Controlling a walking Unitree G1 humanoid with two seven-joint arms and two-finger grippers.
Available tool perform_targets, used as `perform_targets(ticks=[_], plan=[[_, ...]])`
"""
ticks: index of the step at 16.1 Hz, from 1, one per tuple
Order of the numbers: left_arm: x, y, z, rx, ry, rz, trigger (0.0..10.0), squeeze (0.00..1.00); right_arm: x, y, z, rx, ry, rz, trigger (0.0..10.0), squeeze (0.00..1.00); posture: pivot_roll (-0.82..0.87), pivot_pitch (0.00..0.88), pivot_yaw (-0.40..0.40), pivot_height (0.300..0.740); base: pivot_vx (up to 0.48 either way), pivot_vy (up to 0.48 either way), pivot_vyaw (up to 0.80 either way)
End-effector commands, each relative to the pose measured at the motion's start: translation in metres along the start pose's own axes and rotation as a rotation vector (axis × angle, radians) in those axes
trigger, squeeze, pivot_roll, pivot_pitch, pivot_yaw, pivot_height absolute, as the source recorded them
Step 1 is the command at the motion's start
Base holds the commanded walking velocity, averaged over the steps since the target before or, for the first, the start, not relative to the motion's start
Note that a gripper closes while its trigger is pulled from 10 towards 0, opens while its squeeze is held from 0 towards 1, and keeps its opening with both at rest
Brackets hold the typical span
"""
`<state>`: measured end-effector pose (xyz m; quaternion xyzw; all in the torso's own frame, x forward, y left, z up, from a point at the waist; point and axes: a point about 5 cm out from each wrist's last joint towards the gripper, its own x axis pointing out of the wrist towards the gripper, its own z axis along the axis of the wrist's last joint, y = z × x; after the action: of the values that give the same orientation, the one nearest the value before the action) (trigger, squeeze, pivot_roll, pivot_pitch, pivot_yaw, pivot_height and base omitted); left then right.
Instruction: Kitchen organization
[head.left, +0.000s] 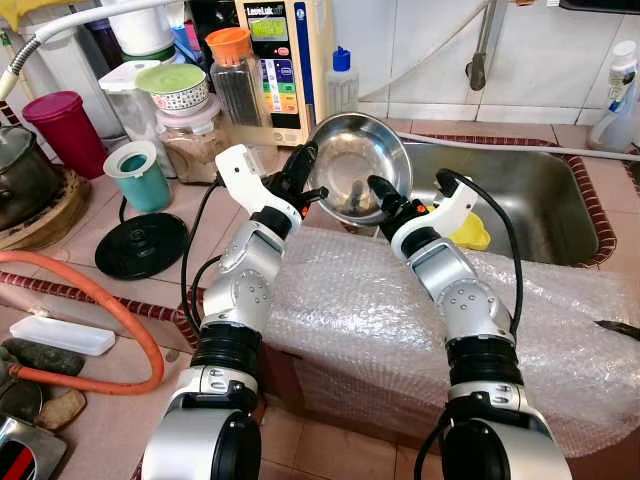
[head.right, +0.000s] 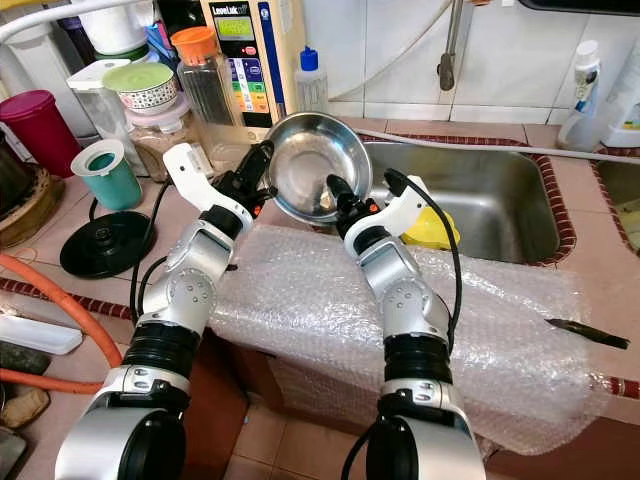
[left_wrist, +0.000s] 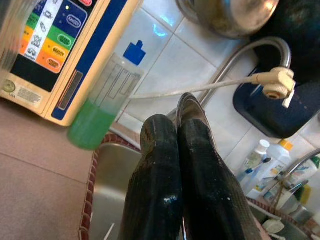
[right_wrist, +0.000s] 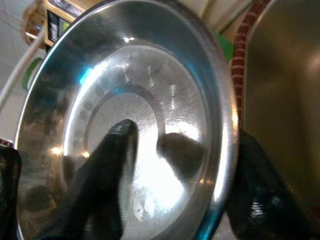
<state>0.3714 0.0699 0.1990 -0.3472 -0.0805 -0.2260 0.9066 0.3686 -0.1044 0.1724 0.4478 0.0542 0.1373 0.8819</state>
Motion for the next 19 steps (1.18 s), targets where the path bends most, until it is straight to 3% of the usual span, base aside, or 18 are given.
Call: perform_targets(ticks=[1, 16, 17, 18, 19], plan=[[-0.001, -0.015, -0.016, -0.072, 0.012, -0.015, 0.0, 0.0, -0.001, 0.006, 0.0, 0.011, -0.001, 0.016, 0.0, 0.0, -0.04, 0.0, 0.112, 0.74, 0.0, 0.0, 0.0], [-0.003, -0.015, -0.02, -0.061, 0.032, -0.01, 0.0, 0.0, -0.004, -0.001, 0.007, 0.013, -0.034, -0.046, 0.0, 0.0, -0.05, 0.0, 0.115, 0.74, 0.0, 0.0, 0.0], [-0.003, -0.015, -0.021, -0.053, 0.041, -0.011, 0.0, 0.22, -0.005, -0.003, 0.008, 0.012, -0.041, -0.057, 0.0, 0.0, -0.05, 0.0, 0.115, 0.74, 0.0, 0.0, 0.0], [-0.004, -0.016, -0.022, -0.042, 0.048, -0.026, 4.8, 1.0, -0.005, -0.005, 0.009, 0.011, -0.044, -0.069, 0.0, 0.0, -0.05, 0.0, 0.116, 0.74, 0.0, 0.0, 0.0], [-0.005, -0.016, -0.024, -0.026, 0.063, -0.027, 10.0, 1.0, -0.005, -0.006, 0.009, 0.015, -0.049, -0.078, 0.0, 0.0, -0.05, 0.0, 0.116, 0.74, 0.0, 0.0, 0.0]])
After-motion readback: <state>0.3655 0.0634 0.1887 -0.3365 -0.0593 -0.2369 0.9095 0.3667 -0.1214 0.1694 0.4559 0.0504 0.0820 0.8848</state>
